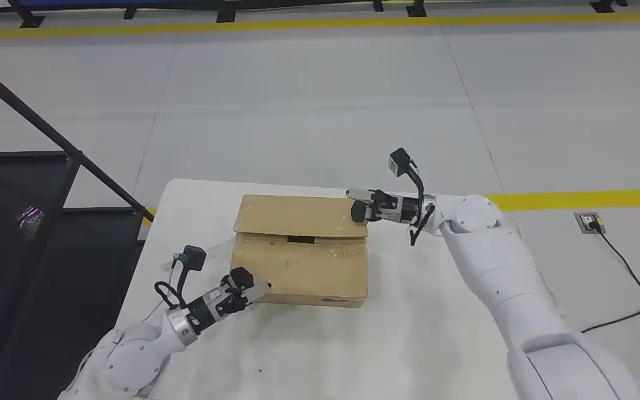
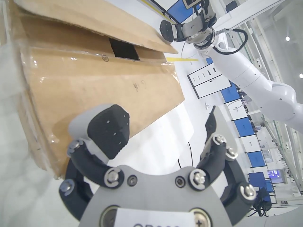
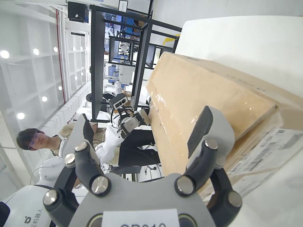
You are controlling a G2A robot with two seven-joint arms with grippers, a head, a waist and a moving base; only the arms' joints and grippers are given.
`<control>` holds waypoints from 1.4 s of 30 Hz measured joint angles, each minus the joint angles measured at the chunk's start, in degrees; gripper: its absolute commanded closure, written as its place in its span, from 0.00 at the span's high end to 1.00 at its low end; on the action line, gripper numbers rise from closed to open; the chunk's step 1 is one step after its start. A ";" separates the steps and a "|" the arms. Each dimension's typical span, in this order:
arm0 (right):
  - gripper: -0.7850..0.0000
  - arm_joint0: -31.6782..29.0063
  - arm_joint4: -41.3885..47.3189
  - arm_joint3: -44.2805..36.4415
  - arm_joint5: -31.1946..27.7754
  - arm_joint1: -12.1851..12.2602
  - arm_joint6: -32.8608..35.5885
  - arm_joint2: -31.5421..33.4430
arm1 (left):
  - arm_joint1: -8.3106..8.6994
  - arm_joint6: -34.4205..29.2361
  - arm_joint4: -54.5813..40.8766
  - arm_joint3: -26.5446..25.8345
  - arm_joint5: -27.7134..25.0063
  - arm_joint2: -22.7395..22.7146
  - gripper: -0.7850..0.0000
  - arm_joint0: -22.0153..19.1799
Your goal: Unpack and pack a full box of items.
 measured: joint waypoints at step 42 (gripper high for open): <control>1.00 -18.04 -3.66 -28.39 14.60 4.77 -4.81 3.41 | -0.26 10.49 4.56 -2.16 1.30 -8.23 1.00 5.99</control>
